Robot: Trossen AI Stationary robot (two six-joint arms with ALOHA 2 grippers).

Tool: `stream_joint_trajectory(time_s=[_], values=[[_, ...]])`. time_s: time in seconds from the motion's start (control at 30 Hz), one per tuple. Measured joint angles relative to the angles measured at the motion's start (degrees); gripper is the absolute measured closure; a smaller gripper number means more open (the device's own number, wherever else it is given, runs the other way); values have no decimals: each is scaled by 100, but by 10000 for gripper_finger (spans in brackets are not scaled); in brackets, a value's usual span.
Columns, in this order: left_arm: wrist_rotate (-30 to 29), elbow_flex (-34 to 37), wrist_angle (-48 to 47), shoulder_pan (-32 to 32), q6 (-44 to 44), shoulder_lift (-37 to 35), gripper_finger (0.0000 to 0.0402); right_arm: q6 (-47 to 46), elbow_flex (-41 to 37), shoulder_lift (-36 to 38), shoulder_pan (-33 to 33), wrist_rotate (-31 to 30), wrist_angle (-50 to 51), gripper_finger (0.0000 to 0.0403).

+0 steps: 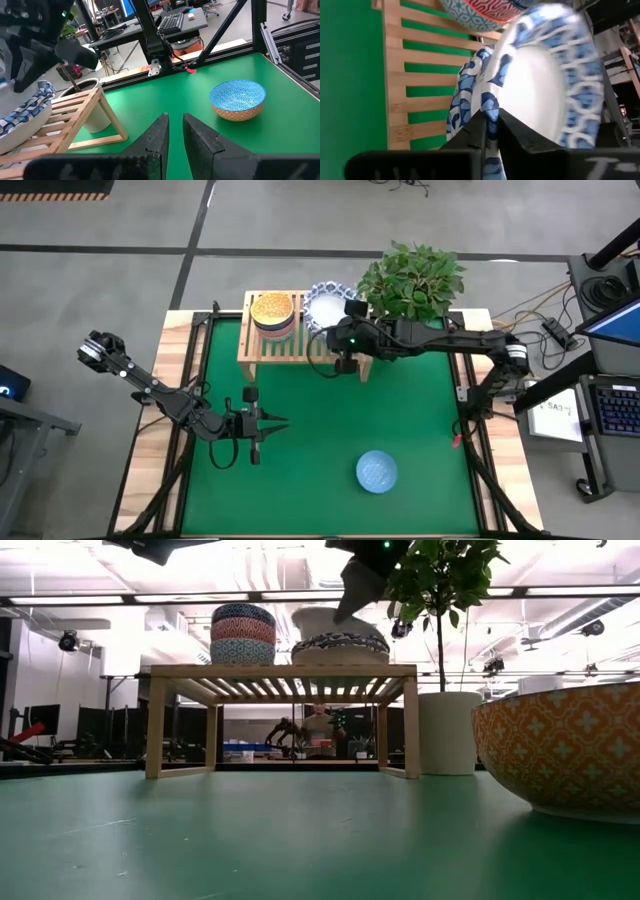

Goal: Place and stack plates onto a shelf
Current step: Stack the white and blue plate on top of the white and blue plate on the shelf

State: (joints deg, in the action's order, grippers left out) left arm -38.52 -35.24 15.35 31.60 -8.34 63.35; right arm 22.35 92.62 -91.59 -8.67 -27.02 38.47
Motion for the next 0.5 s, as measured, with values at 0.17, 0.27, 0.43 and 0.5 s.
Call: stream_joint_trajectory(time_s=[0.17,0.27,0.43,0.5], values=[[0,0,0,-1,0,0,365,-67,0,-57,-28,-3,-1,322],[0,0,0,-1,0,0,365,-74,0,-12,-26,-1,1,294],[2,0,0,-1,0,0,365,-265,0,181,98,-9,37,259],[2,0,-1,-1,0,0,365,-395,0,265,214,-5,84,251]])
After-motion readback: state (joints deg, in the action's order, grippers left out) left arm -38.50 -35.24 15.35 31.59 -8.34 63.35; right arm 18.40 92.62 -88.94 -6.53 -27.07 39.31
